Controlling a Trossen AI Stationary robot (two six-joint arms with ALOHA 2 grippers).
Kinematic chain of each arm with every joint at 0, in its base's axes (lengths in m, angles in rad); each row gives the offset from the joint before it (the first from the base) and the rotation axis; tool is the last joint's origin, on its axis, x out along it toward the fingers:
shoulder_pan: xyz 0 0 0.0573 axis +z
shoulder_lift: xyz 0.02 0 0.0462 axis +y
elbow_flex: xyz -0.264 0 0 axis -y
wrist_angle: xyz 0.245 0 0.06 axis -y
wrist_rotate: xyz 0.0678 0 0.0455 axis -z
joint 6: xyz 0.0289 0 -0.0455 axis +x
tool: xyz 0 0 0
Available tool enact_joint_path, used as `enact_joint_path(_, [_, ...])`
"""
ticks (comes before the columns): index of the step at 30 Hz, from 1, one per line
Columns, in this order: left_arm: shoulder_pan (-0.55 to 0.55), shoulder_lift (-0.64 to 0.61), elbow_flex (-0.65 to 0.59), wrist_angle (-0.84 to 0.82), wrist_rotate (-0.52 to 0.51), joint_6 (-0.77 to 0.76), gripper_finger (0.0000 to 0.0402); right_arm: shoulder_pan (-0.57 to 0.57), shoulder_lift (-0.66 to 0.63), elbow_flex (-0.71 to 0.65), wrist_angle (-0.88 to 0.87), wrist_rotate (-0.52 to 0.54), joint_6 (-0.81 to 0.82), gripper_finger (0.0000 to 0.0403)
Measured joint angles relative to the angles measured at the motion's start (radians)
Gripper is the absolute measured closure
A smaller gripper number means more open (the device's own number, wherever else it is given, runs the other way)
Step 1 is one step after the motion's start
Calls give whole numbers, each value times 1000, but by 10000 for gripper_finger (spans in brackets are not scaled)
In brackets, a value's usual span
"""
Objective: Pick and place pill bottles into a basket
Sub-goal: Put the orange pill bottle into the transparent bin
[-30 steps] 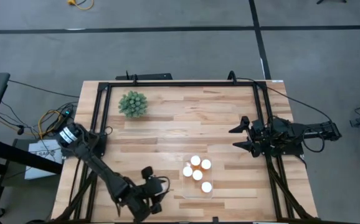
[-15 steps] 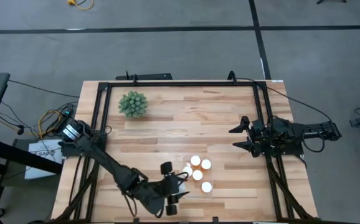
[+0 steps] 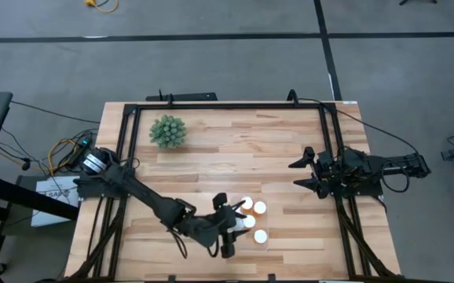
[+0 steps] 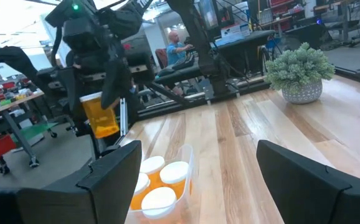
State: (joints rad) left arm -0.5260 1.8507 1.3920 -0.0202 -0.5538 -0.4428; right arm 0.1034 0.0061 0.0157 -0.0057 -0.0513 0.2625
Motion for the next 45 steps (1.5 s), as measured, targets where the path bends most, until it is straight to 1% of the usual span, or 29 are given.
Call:
enact_joint_path(3, [20, 4, -23, 97, 41, -68, 222, 0, 0, 0, 0, 0, 0, 92])
enact_joint_path(5, [30, 37, -23, 159, 68, -96, 214, 0, 0, 0, 0, 0, 0, 92])
enact_joint_path(7, [32, 78, -18, 167, 77, -122, 211, 0, 1, 0, 0, 0, 0, 92])
enact_joint_path(11, [33, 150, 28, 158, 104, -144, 226, 0, 1, 0, 0, -1, 0, 92])
enact_joint_path(13, [34, 179, 54, 157, 104, -147, 226, 0, 1, 0, 0, 0, 0, 92])
enact_joint_path(16, [34, 184, 66, 98, 101, -147, 226, 0, 1, 0, 0, 0, 0, 92])
enact_joint_path(19, [37, 188, 69, 30, 72, -145, 219, 0, 0, 0, 0, 0, 0, 92])
enact_joint_path(21, [37, 198, 67, 11, 89, -148, 214, 0, 0, 0, 0, 0, 0, 92])
enact_joint_path(26, [17, 215, 66, 4, 118, -124, 226, 0, 0, 0, 0, 0, 0, 92])
enact_joint_path(31, [5, 215, 58, -9, 101, -78, 225, 0, 0, 0, 0, 0, 0, 92])
enact_joint_path(33, [0, 215, 57, -20, 102, -66, 219, 0, 0, 0, 0, 0, 0, 92])
enact_joint_path(36, [-4, 236, 59, -17, 93, -58, 211, 0, 0, 0, 0, 0, 0, 92])
enact_joint_path(41, [-5, 289, 58, 32, 123, -50, 226, 0, 4, 0, 1, -1, 0, 92])
enact_joint_path(45, [-2, 296, 58, 29, 104, -41, 225, 0, 6, 0, 0, 0, 0, 92])
